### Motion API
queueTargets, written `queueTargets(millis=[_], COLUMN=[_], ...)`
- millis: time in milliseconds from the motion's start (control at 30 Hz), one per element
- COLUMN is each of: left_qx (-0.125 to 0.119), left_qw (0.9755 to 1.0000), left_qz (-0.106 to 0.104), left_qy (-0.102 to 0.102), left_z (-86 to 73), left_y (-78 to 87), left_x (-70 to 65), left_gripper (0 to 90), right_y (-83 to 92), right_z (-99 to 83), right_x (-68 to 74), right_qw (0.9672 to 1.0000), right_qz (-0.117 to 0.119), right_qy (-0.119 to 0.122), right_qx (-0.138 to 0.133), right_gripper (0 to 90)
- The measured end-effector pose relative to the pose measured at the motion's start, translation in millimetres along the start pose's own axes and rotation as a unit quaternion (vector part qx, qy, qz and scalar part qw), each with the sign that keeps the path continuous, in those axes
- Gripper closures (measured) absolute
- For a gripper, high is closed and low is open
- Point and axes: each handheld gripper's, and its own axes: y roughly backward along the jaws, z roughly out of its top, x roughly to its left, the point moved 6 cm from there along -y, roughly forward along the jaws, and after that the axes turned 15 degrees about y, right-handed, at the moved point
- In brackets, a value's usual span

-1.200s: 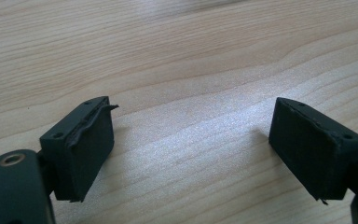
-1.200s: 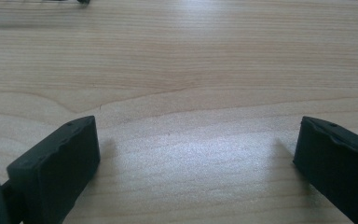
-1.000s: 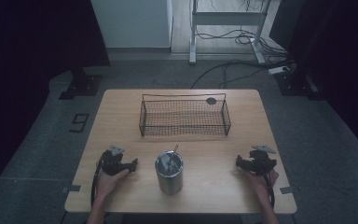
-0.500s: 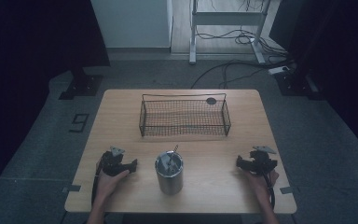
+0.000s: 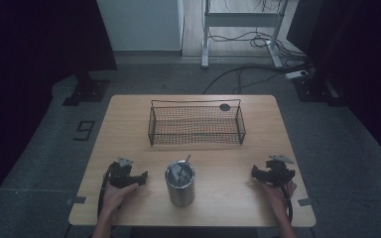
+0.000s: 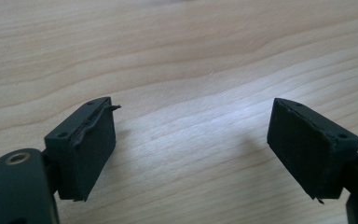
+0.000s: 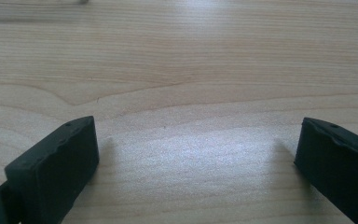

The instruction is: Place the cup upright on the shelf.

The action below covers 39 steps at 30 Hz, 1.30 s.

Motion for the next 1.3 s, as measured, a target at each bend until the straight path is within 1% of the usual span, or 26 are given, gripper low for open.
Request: queueTargets(millis=[67,133,233,367,400,500,567,600,700,767,800,900,933,1000,1067,1100,1167,1233,1267,1300], left_qx=[-0.006,-0.01,-0.018,-0.024,-0.025,-0.029,-0.036,-0.036,-0.04,-0.04,-0.041,-0.046,-0.049,-0.052,-0.057,-0.064,-0.066,-0.076,-0.076,-0.076], left_qw=[1.0,0.9999,0.9997,0.9995,0.9992,0.999,0.9984,0.9984,0.9975,0.9968,0.9962,0.9956,0.9951,0.9948,0.994,0.9929,0.9925,0.9913,0.9913,0.991], left_qz=[0.0,-0.004,-0.015,-0.02,-0.028,-0.033,-0.044,-0.044,-0.059,-0.07,-0.077,-0.082,-0.086,-0.087,-0.092,-0.098,-0.099,-0.102,-0.102,-0.104], left_qy=[0.001,-0.001,0.007,0.009,0.009,0.009,0.009,0.009,0.008,0.004,0.0,-0.003,-0.008,-0.01,-0.019,-0.024,-0.026,-0.034,-0.034,-0.038], left_z=[1.5,2.6,4.7,5.8,5.9,6.6,8.1,8.1,8.5,8.2,8.2,8.8,9.6,10.0,10.6,11.5,11.7,12.9,12.9,12.5], left_y=[3.0,6.3,11.4,14.5,15.9,18.3,23.9,23.9,30.5,34.7,38.4,42.3,46.4,48.5,53.4,58.7,60.8,66.8,66.8,68.2], left_x=[-0.4,-0.8,-2.4,-2.2,-2.8,-3.5,-5.0,-5.0,-8.5,-11.8,-15.6,-18.9,-21.4,-22.6,-25.1,-28.2,-29.2,-33.1,-33.1,-35.0], left_gripper=[15.6,15.1,15.0,15.0,14.9,14.9,14.8,14.8,14.7,14.6,14.2,14.0,13.8,13.8,13.5,12.7,12.5,12.3,12.3,12.2], right_y=[0.0,0.0,0.2,0.3,0.2,0.4,0.5,0.5,0.7,0.8,0.8,0.8,0.9,0.9,0.9,0.9,0.9,0.9,0.9,1.0], right_z=[0.0,0.0,0.1,0.0,0.0,0.0,0.0,0.0,-0.1,-0.1,-0.1,-0.1,-0.1,-0.1,-0.1,-0.1,-0.1,-0.1,-0.1,-0.1], right_x=[0.0,0.1,0.2,0.1,0.1,0.1,0.2,0.2,0.1,0.1,0.2,0.2,0.2,0.2,0.1,0.1,0.1,0.1,0.1,0.2], right_qw=[1.0,1.0,1.0,1.0,1.0,1.0,1.0,1.0,1.0,1.0,1.0,1.0,1.0,1.0,1.0,1.0,1.0,1.0,1.0,1.0], right_qz=[0.0,0.0,0.0,0.0,0.001,0.001,0.001,0.001,0.002,0.002,0.002,0.002,0.003,0.002,0.002,0.002,0.002,0.002,0.002,0.002], right_qy=[0.0,0.0,0.001,0.001,0.002,0.002,0.002,0.002,0.003,0.003,0.003,0.003,0.003,0.003,0.003,0.003,0.003,0.003,0.003,0.003], right_qx=[0.0,0.0,-0.001,-0.001,-0.003,-0.002,-0.003,-0.003,-0.003,-0.004,-0.004,-0.004,-0.004,-0.004,-0.004,-0.004,-0.004,-0.004,-0.004,-0.004], right_gripper=[0.0,0.0,0.1,0.3,0.4,0.5,0.8,0.8,1.1,1.3,1.3,1.4,1.5,1.6,1.6,1.7,1.7,1.8,1.8,1.8])
